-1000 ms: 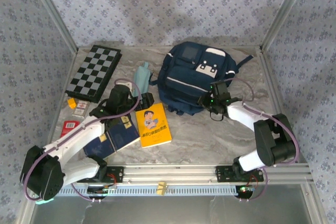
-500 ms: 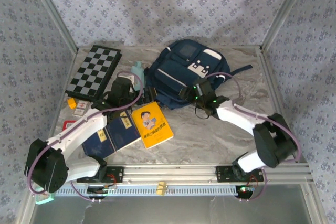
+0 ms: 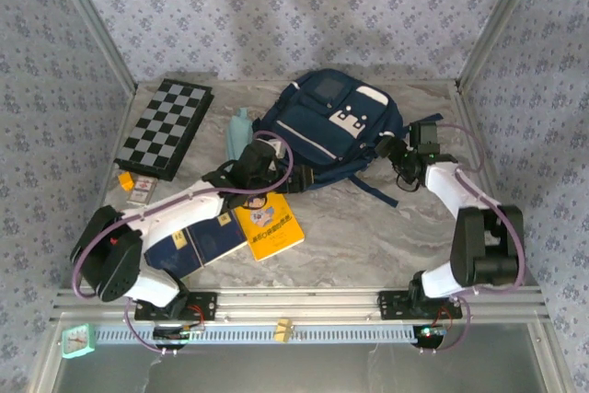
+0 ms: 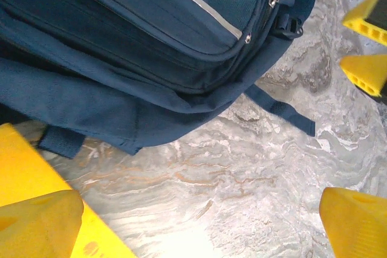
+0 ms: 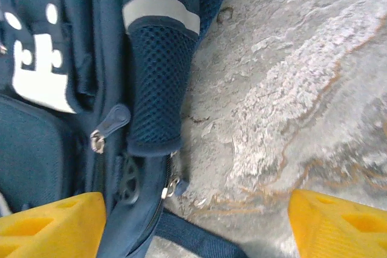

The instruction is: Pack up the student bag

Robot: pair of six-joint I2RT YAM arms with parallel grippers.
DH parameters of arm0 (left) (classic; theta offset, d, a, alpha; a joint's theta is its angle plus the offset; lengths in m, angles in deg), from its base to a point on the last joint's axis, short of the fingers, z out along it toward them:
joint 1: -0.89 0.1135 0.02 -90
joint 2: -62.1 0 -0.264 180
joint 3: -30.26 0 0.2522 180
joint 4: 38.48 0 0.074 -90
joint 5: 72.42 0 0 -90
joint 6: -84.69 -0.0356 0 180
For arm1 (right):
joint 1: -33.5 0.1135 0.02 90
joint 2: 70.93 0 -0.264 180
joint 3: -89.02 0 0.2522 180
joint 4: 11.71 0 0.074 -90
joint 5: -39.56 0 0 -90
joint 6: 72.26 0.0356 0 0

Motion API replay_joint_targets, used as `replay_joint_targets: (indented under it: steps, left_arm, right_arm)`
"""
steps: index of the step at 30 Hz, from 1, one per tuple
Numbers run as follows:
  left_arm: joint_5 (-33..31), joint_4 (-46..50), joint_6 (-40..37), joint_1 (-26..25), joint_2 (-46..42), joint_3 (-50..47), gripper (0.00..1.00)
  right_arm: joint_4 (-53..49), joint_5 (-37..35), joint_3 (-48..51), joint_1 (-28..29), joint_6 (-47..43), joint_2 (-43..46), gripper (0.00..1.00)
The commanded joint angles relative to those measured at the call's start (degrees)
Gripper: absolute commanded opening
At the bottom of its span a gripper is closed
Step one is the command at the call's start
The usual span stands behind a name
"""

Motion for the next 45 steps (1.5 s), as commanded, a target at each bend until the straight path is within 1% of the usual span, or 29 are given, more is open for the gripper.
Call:
replay_joint_targets:
  steps: [1,3,6,9,11,12,13,15,17,20,26,30,32,35,36,37,39,41,45]
  left_arm:
    - [0.14,-4.28,1.08,-0.61,3.27,2.73,1.0]
    - [-0.26,-5.61,0.94,-0.92,5.37,3.03,1.0]
    - [-0.96,-5.88,0.68,-0.89,8.28,4.53,1.0]
    - [-2.3,-6.77,-0.63,-0.9,10.55,5.9,1.0]
    - [-3.5,-6.87,-1.24,-0.75,12.38,6.74,1.0]
    - [-3.6,-6.53,-1.47,-0.4,13.46,7.49,1.0]
    - [-4.62,-5.82,-1.48,-0.27,14.18,8.2,1.0]
    - [-8.7,-4.99,-0.88,0.13,15.76,9.05,1.0]
    - [-8.43,-6.71,-1.8,0.93,17.6,9.52,1.0]
    - [-6.54,-8.79,-2.62,2.16,20.76,11.25,1.0]
    - [-6.37,-12.19,-5.49,3.58,25.46,16.95,1.0]
    - [-4.04,-12.69,-6.41,5.3,29.75,22.75,1.0]
    - [-2.87,-12.82,-6.69,6.35,31.66,25.11,1.0]
    - [-0.16,-11.58,-7.9,7.84,34.02,29.51,1.0]
    - [0.66,-10.92,-8.5,8.25,34.48,30.77,1.0]
    - [1.08,-10.18,-9.03,8.54,34.48,31.4,1.0]
    - [1.48,-9.04,-9.85,8.93,33.37,31.42,1.0]
    - [1.37,-7.02,-11.29,9.04,31.08,30.29,1.0]
    - [1.27,-2.43,-12.65,8.75,25.0,26.11,1.0]
  right_arm:
    - [0.85,6.45,-4.91,-1.05,-3.34,-5.85,0.74]
    - [2.05,7.8,-6.93,-1.4,-3.67,-9.18,0.7]
    - [3.8,9.29,-10.1,-1.42,-3.69,-13.62,0.69]
    - [4.98,10.01,-12.62,-1.25,-3.69,-17.35,0.63]
    - [5.23,9.91,-13.61,-1.21,-3.87,-18.83,0.51]
    - [5.22,10.05,-13.92,-1.3,-3.94,-19.17,0.42]
    - [5.26,10.25,-13.96,-1.4,-3.98,-19.23,0.36]
    - [6.06,10.3,-12.96,-1.62,-3.99,-18.52,0.24]
    - [6.89,10.58,-11.68,-1.98,-3.62,-17.49,0.13]
    - [7.24,10.56,-9.74,-2.55,-3.59,-15.28,0.0]
    - [6.24,11.21,-4.18,-3.45,-4.46,-7.6,0.0]
    - [5.91,10.85,1.89,-3.6,-3.84,-0.16,0.0]
    - [5.83,11.51,4.74,-3.26,-2.2,3.21,0.0]
    - [8.1,12.43,9.51,-1.32,4.29,8.63,0.0]
    - [9.72,11.89,10.87,-0.33,6.08,10.38,0.0]
    - [10.32,9.83,11.67,0.94,7.91,12.36,0.0]
    - [8.46,4.35,12.27,2.47,10.46,15.45,0.0]
    - [8.47,0.62,13.6,2.96,12.87,17.99,0.0]
    - [8.53,-1.71,15.12,2.9,16.16,20.64,0.0]
